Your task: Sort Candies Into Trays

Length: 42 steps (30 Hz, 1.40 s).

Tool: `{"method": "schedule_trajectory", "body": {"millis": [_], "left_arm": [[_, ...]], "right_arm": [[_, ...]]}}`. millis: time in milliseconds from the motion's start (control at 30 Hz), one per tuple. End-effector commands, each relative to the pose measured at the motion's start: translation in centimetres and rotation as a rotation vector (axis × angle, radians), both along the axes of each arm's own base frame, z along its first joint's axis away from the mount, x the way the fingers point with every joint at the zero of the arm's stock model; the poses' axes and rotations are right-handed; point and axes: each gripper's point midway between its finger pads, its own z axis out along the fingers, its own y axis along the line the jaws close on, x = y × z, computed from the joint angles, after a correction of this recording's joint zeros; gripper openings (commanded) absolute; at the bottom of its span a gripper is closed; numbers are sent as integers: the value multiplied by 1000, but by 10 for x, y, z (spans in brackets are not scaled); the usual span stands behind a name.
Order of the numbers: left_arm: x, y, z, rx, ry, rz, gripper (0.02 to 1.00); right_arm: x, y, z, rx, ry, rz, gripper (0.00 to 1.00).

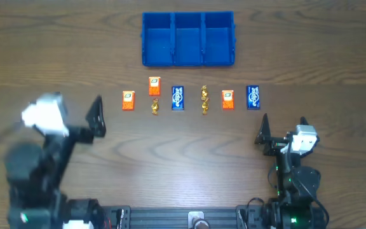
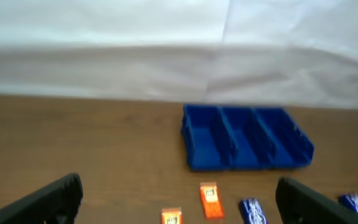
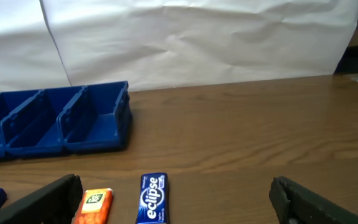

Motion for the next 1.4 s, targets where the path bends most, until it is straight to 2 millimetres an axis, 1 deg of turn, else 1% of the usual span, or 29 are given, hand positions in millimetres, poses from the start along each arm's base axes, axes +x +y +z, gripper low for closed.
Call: {"method": "schedule_trajectory", "body": {"millis": [33, 167, 233, 267, 300, 333, 500, 600, 667, 733, 833, 933, 1067, 1167, 1300, 1367, 1400], "left_arm": [[41, -9, -26, -17, 292, -34, 1000], [74, -23, -79, -12, 539, -54, 1000], [86, -29, -107, -3, 627, -65, 1000], [91, -31, -125, 2, 680, -65, 1000], [93, -32, -136, 6, 710, -63, 1000], [95, -34, -153, 11, 759, -66, 1000], [93, -50, -208, 68, 911, -90, 1000], [92, -56, -231, 99, 964, -98, 1000], [93, -62, -243, 112, 982, -108, 1000], [95, -63, -252, 133, 988, -102, 1000], [95, -58, -261, 165, 1005, -73, 998], [94, -51, -269, 198, 1024, -52, 996], [96, -47, -278, 221, 1033, -40, 993], [99, -47, -286, 223, 1035, -37, 982], [99, -47, -295, 226, 1049, -36, 963], [99, -44, -299, 241, 1058, -23, 923], [99, -44, -300, 243, 1059, -22, 879]], "right_arm": [[0, 2, -2, -9, 2, 10, 1000], [0, 2, -2, -9, 2, 9, 1000], [0, 2, -2, -9, 2, 10, 1000], [0, 2, -2, -9, 2, 9, 1000], [0, 2, -2, -9, 2, 9, 1000], [0, 2, -2, -9, 2, 9, 1000], [0, 2, -2, -9, 2, 9, 1000], [0, 2, -2, -9, 2, 9, 1000], [0, 2, -2, -9, 2, 9, 1000], [0, 2, -2, -9, 2, 9, 1000], [0, 2, -2, -9, 2, 9, 1000], [0, 2, -2, -9, 2, 9, 1000], [0, 2, -2, -9, 2, 10, 1000], [0, 2, -2, -9, 2, 9, 1000], [0, 2, -2, -9, 2, 9, 1000], [0, 2, -2, -9, 2, 9, 1000], [0, 2, -2, -9, 2, 9, 1000]]}}
